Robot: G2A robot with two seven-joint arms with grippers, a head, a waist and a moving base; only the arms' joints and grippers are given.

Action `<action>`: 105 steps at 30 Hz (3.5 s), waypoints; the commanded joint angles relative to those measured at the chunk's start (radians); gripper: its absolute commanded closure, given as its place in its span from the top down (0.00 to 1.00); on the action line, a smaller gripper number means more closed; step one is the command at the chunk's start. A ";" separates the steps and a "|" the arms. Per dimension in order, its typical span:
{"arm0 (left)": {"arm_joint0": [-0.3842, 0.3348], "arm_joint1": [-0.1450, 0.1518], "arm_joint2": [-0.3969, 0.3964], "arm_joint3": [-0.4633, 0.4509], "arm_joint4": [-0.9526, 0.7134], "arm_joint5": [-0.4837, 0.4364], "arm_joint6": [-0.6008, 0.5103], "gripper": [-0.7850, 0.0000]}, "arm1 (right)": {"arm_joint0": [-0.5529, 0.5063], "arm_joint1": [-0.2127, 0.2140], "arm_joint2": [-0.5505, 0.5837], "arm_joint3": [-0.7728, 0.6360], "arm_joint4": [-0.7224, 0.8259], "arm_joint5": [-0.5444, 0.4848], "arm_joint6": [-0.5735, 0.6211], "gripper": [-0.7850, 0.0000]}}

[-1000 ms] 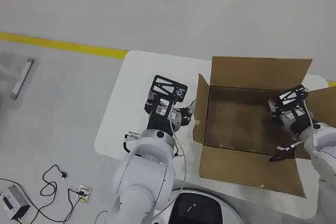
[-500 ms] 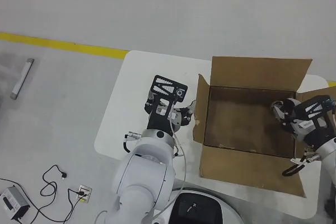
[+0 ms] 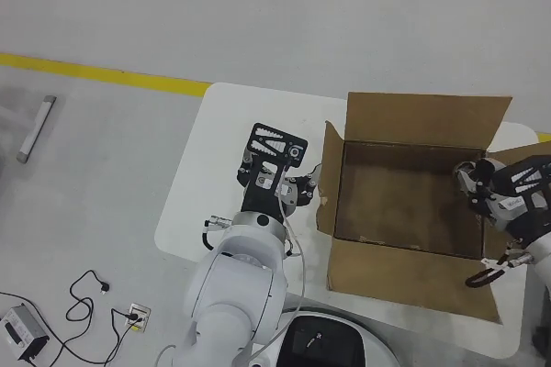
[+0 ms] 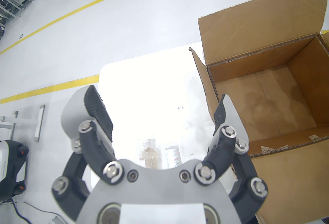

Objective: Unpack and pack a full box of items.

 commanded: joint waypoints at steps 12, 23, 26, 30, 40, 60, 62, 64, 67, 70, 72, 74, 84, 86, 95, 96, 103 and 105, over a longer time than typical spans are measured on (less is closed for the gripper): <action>0.000 0.000 0.000 0.000 0.000 0.000 0.000 1.00 | -0.079 0.000 0.256 -0.103 0.139 0.035 0.077 0.00; 0.000 0.000 0.000 0.000 0.000 0.000 0.000 1.00 | -0.164 -0.006 0.393 -0.095 0.190 0.065 0.118 0.00; 0.000 0.000 0.000 0.000 0.000 0.000 0.000 1.00 | -0.184 -0.009 0.423 -0.082 0.205 0.074 0.124 0.00; 0.000 0.000 0.000 0.000 0.000 0.000 0.000 1.00 | -0.210 -0.011 0.452 -0.068 0.232 0.078 0.131 0.00; 0.000 0.000 0.000 0.000 0.000 0.000 0.000 1.00 | -0.283 -0.019 0.498 -0.038 0.234 0.085 0.133 0.00; 0.000 0.000 0.000 0.000 0.000 0.000 0.000 1.00 | -0.408 -0.040 0.386 0.117 0.162 0.102 0.048 0.00; 0.000 0.000 0.000 0.000 0.000 0.000 0.000 1.00 | -0.414 -0.043 0.348 0.146 0.161 0.105 0.032 0.00; 0.000 0.000 0.000 0.000 0.000 0.000 0.000 1.00 | -0.417 -0.044 0.318 0.170 0.137 0.108 0.023 0.00; 0.000 0.000 0.000 0.000 0.000 0.000 0.000 1.00 | -0.416 -0.046 0.276 0.197 0.112 0.115 -0.008 0.00; 0.000 0.000 0.000 0.000 0.000 0.000 0.000 1.00 | -0.419 -0.048 0.246 0.214 0.095 0.122 -0.031 0.00; 0.000 0.000 0.000 0.000 0.000 0.000 0.000 1.00 | -0.424 -0.050 0.230 0.221 0.081 0.124 -0.043 0.00; 0.000 0.000 0.000 0.000 0.000 0.000 0.000 1.00 | -0.428 -0.052 0.217 0.228 0.072 0.132 -0.054 0.00; 0.000 0.000 0.000 0.000 0.000 0.000 0.000 1.00 | -0.528 -0.071 0.197 0.155 0.056 0.220 -0.040 0.00; 0.000 0.000 0.000 0.000 0.000 0.000 0.000 1.00 | -0.557 -0.076 0.201 0.134 0.046 0.240 -0.035 0.00; 0.000 0.000 0.000 0.000 0.000 0.000 0.000 1.00 | -0.668 -0.097 0.206 0.102 0.040 0.269 -0.063 0.00; 0.000 0.000 0.000 0.000 0.000 0.000 0.000 1.00 | -0.674 -0.099 0.202 0.102 0.040 0.271 -0.070 0.00; 0.000 0.000 0.000 0.000 0.000 0.000 0.000 1.00 | -0.664 -0.106 0.146 0.130 0.007 0.281 -0.101 0.00; 0.000 0.000 0.000 0.000 0.000 0.000 0.000 1.00 | -0.653 -0.107 0.135 0.137 0.002 0.285 -0.099 0.00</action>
